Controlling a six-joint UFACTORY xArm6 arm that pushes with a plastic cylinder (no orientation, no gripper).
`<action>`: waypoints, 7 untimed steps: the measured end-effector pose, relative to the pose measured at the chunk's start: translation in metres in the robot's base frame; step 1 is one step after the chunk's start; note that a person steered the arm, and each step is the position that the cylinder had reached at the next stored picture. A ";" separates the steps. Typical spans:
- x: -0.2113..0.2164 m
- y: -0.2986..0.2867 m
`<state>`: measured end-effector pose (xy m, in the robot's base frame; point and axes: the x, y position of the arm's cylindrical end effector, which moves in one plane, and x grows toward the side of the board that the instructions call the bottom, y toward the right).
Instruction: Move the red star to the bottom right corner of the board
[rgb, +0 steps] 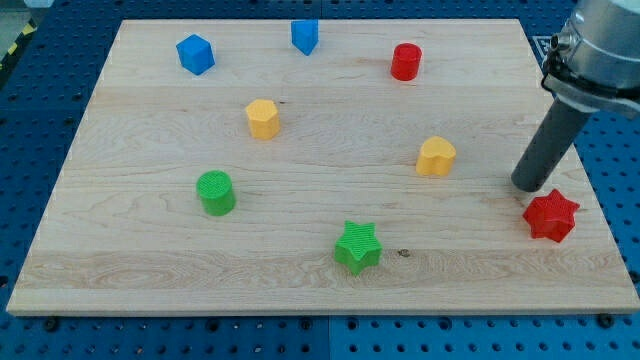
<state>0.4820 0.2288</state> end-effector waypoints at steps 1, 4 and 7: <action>0.006 0.008; 0.033 -0.031; 0.034 -0.004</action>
<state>0.5160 0.2248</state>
